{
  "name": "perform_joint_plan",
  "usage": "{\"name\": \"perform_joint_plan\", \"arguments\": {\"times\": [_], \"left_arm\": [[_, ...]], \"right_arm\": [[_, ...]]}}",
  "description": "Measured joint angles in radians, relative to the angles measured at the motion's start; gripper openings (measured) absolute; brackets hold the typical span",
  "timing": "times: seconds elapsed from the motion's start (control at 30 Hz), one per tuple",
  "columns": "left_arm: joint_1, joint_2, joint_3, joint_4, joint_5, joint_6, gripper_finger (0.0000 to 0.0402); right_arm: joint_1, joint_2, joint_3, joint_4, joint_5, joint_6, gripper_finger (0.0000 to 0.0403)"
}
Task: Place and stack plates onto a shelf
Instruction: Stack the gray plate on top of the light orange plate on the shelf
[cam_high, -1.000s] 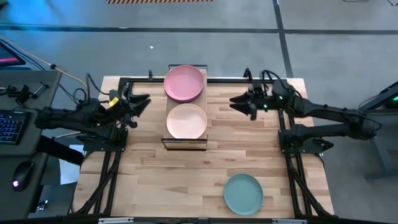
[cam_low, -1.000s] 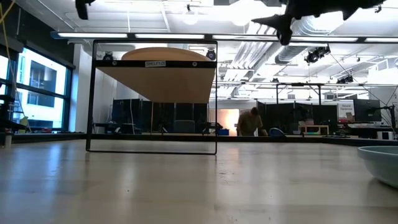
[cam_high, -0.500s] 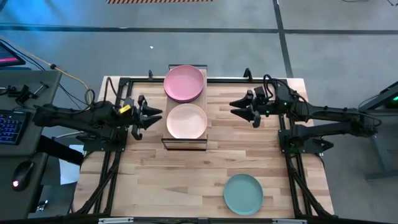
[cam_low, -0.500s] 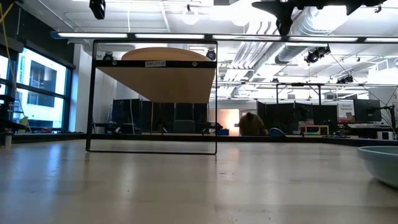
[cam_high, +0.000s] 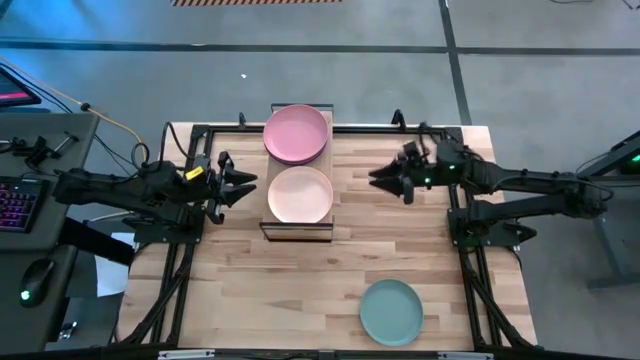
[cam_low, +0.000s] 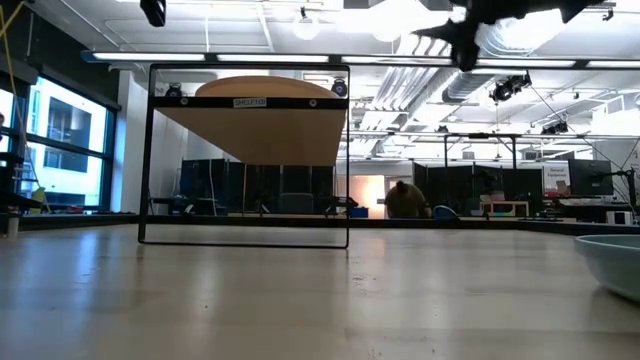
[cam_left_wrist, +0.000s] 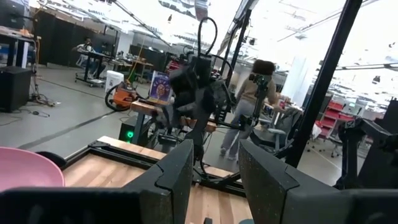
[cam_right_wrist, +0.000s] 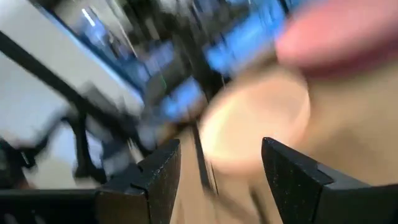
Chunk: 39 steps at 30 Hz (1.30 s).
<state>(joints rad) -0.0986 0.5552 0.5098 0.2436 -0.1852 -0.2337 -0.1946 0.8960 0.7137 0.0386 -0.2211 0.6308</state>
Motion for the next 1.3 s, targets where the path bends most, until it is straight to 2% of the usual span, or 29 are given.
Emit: {"name": "perform_joint_plan", "arguments": {"times": [0.1,0.2,0.37,0.53,0.7,0.9,1.1,1.3], "left_arm": [[0.0,0.0,0.0,0.001,-0.005,0.0,0.0117],[0.0,0.0,0.0,0.0,-0.02,0.0,0.0117],[0.0,0.001,0.0,-0.002,-0.059,-0.001,0.0117],[0.0,0.001,0.0,-0.005,-0.061,0.0,0.0117],[0.0,0.001,0.0,-0.009,-0.064,0.0,0.0117],[0.0,0.001,0.0,-0.014,-0.064,0.0,0.0117],[0.0,0.001,0.0,-0.028,-0.064,0.0,0.0117],[0.0,0.001,0.0,-0.068,-0.064,0.0,0.0117]], "right_arm": [[0.064,0.035,0.056,-0.274,-0.042,0.024,0.0206],[0.158,0.088,0.074,-0.514,-0.1,0.115,0.0206],[0.385,0.172,0.032,-0.695,-0.203,0.316,0.0206],[0.617,0.25,-0.027,-0.681,-0.17,0.502,0.0206],[0.74,0.358,-0.049,-0.662,-0.083,0.65,0.0206],[0.786,0.504,-0.049,-0.612,-0.063,0.734,0.0206],[0.801,0.612,-0.049,-0.416,-0.07,0.737,0.0206],[0.799,0.671,-0.041,-0.419,-0.082,0.785,0.0206]]}}
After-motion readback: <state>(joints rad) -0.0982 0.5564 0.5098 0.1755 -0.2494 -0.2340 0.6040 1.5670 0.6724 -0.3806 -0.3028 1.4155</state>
